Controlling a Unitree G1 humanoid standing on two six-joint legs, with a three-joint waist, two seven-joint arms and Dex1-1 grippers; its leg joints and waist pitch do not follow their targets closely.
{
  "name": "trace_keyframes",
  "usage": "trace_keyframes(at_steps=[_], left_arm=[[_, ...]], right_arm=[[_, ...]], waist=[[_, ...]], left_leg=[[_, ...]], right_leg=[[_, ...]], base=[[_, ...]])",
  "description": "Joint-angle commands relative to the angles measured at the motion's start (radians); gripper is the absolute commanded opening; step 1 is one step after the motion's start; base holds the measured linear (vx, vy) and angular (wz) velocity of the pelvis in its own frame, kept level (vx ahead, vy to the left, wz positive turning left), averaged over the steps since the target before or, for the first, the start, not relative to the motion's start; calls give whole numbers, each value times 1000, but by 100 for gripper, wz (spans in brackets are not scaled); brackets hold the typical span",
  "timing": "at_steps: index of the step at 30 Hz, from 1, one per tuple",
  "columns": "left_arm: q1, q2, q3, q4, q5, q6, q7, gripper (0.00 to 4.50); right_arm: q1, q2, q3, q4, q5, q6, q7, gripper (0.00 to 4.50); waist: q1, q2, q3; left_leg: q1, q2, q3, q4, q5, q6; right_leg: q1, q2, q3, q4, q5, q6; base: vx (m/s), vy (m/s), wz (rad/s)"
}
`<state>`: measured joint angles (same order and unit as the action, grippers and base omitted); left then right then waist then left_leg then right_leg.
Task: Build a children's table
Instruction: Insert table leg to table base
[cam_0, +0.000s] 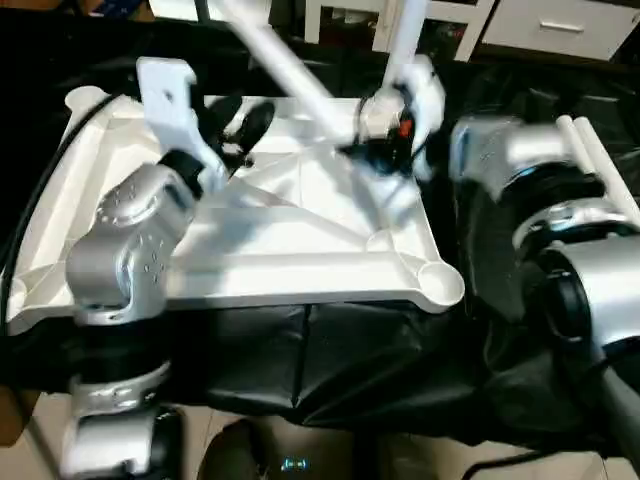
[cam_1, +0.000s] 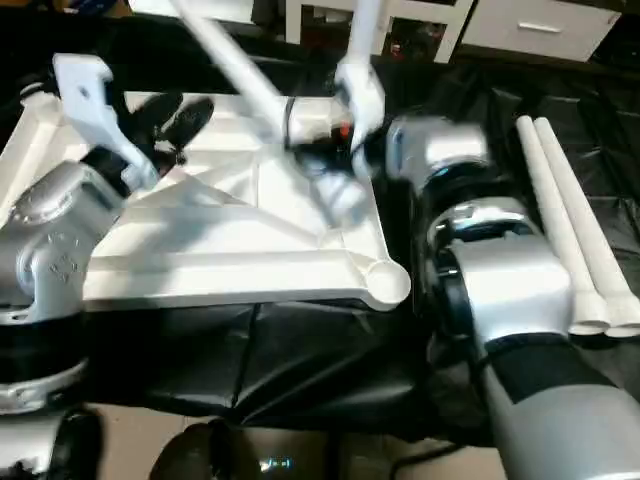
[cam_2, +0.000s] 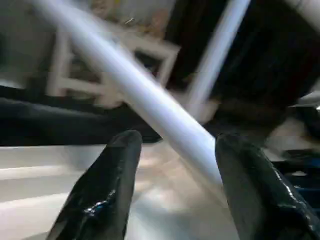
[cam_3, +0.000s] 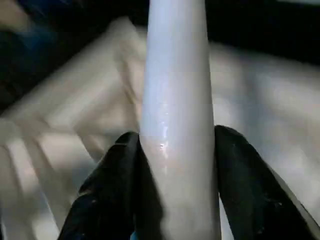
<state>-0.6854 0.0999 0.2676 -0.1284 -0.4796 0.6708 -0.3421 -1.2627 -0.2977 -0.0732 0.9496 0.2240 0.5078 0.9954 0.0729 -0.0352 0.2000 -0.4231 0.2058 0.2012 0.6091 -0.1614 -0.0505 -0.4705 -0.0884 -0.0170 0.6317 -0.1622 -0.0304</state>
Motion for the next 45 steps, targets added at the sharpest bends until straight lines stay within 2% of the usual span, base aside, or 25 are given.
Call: trace_keyframes(at_steps=[1, 2, 3, 5, 6, 7, 8, 9, 10, 11, 12, 14, 15, 16, 20, 24, 27, 29, 32, 35, 38, 41, 43, 44, 45], left_arm=[[-18, -17, 11, -30, -63, 29, 15, 303], [-35, -42, 23, -22, -90, 37, 31, 311], [-52, -63, 39, -11, -120, 42, 44, 326], [-85, -97, 77, 2, -204, 52, 57, 336], [-101, -112, 96, 1, -254, 63, 60, 336], [-110, -120, 107, 0, -283, 69, 61, 340], [-123, -132, 130, -8, -346, 90, 62, 352], [-128, -137, 141, -15, -376, 102, 63, 367], [-130, -139, 147, -23, -412, 115, 52, 367], [-128, -138, 150, -33, -451, 131, 45, 377], [-125, -134, 146, -39, -461, 143, 42, 380], [-114, -123, 118, -39, -424, 160, 34, 385], [-112, -123, 112, -35, -407, 160, 38, 417], [-111, -122, 107, -30, -393, 158, 43, 417], [-116, -100, 84, 57, -294, 122, 152, 437], [-119, -96, 104, 64, -323, 100, 168, 450], [-122, -101, 125, 36, -370, 112, 154, 450], [-122, -107, 136, 27, -392, 119, 152, 423], [-121, -112, 151, 15, -445, 129, 161, 413], [-113, -113, 152, 5, -504, 154, 181, 383], [-109, -114, 153, 10, -517, 168, 197, 373], [-105, -113, 147, 17, -514, 185, 209, 336], [-101, -112, 141, 17, -517, 194, 217, 331], [-97, -108, 134, 15, -526, 198, 222, 302], [-94, -105, 129, 13, -532, 199, 225, 302]], right_arm=[[41, -11, -29, -158, 58, 36, 18, 184], [103, -15, -52, -312, 101, 88, 2, 184], [163, -16, -69, -455, 139, 145, -18, 183], [258, -21, -76, -633, 169, 185, -39, 183], [301, -23, -75, -701, 176, 196, -50, 183], [324, -24, -75, -736, 179, 202, -56, 183], [369, -25, -80, -810, 191, 229, -75, 183], [388, -24, -84, -844, 198, 245, -86, 183], [415, -24, -89, -890, 206, 260, -99, 183], [442, -20, -97, -944, 218, 285, -120, 183], [462, -18, -100, -985, 225, 302, -135, 183], [500, -18, -98, -1077, 244, 339, -158, 183], [509, -19, -96, -1101, 250, 350, -163, 183], [518, -19, -94, -1123, 257, 361, -169, 183], [570, -11, -90, -1258, 304, 408, -218, 183], [604, -25, -77, -1305, 312, 434, -225, 183], [630, -30, -79, -1327, 311, 450, -240, 183], [637, -33, -81, -1333, 314, 455, -249, 183], [658, -41, -82, -1352, 326, 468, -267, 182], [676, -52, -80, -1363, 327, 472, -278, 182], [677, -57, -79, -1363, 329, 470, -281, 182], [679, -69, -68, -1366, 330, 467, -275, 182], [680, -75, -63, -1369, 333, 468, -275, 182], [683, -80, -58, -1372, 338, 467, -278, 182], [685, -86, -53, -1374, 340, 465, -278, 182]], waist=[[9, 23, -124], [15, 33, -129], [19, 32, -126], [23, 27, -133], [27, 38, -130], [28, 34, -132], [26, 30, -132], [28, 44, -128], [27, 41, -128], [27, 49, -127], [26, 45, -125], [24, 53, -124], [22, 55, -123], [22, 56, -124], [17, 58, -123], [17, 61, -127], [16, 58, -130], [16, 59, -131], [17, 62, -132], [19, 63, -134], [19, 62, -136], [19, 63, -137], [20, 61, -138], [20, 62, -139], [20, 61, -141]], left_leg=[[36, 10, -1, -45, 11, 155], [36, 10, -5, -42, 22, 156], [36, 8, -3, -43, 13, 152], [39, 9, -5, -43, 11, 141], [39, 5, -4, -45, -7, 121], [40, 6, -5, -45, -17, 116], [37, 3, -6, -48, -44, 106], [39, 3, -7, -50, -69, 89], [38, 4, -7, -52, -86, 84], [38, 2, -9, -53, -107, 73], [38, 0, -7, -53, -111, 69], [36, 1, -10, -57, -111, 70], [36, 1, -11, -58, -116, 66], [37, 0, -11, -57, -120, 61], [37, -1, -12, -61, -142, 42], [34, -3, -14, -62, -150, 12], [33, -4, -13, -60, -140, 10], [30, -5, -12, -58, -124, 15], [32, -5, -11, -57, -118, 21], [32, -5, -11, -56, -116, 23], [32, -5, -11, -54, -110, 27], [32, -5, -11, -54, -109, 27], [31, -6, -11, -53, -101, 27], [30, -6, -11, -52, -98, 30], [30, -7, -11, -51, -93, 32]], right_leg=[[87, -16, 17, -24, 259, -361], [86, -16, 16, -20, 260, -359], [88, -15, 18, -27, 245, -346], [90, -16, 16, -25, 239, -342], [88, -14, 17, -33, 214, -331], [90, -16, 18, -31, 209, -334], [92, -17, 16, -36, 161, -324], [89, -19, 17, -43, 108, -316], [89, -20, 17, -45, 83, -313], [89, -19, 16, -49, 39, -299], [88, -19, 18, -52, 23, -289], [86, -18, 16, -59, -37, -251], [84, -18, 16, -64, -69, -233], [83, -18, 15, -64, -83, -227], [78, -16, 16, -74, -149, -169], [77, -17, 16, -77, -182, -159], [77, -17, 16, -76, -162, -163], [78, -17, 16, -72, -140, -171], [77, -15, 15, -72, -122, -183], [79, -16, 15, -70, -116, -180], [78, -14, 15, -69, -104, -184], [80, -14, 15, -69, -113, -179], [81, -15, 15, -69, -109, -175], [81, -15, 15, -69, -108, -175], [82, -15, 15, -67, -102, -176]], base=[[0, 0, 0], [0, 0, 0], [0, 0, 0], [0, 0, 0], [0, 0, 0], [0, 0, 0], [0, 0, 0], [0, 0, 0], [0, 0, 0], [0, 0, 0], [0, 0, 0], [0, 0, 0], [0, 0, 0], [0, 0, 0], [0, 0, 0], [0, 0, 0], [0, 0, 0], [0, 0, 0], [0, 0, 0], [0, 0, 0], [0, 0, 0], [0, 0, 0], [0, 0, 0], [0, 0, 0], [0, 0, 0]])
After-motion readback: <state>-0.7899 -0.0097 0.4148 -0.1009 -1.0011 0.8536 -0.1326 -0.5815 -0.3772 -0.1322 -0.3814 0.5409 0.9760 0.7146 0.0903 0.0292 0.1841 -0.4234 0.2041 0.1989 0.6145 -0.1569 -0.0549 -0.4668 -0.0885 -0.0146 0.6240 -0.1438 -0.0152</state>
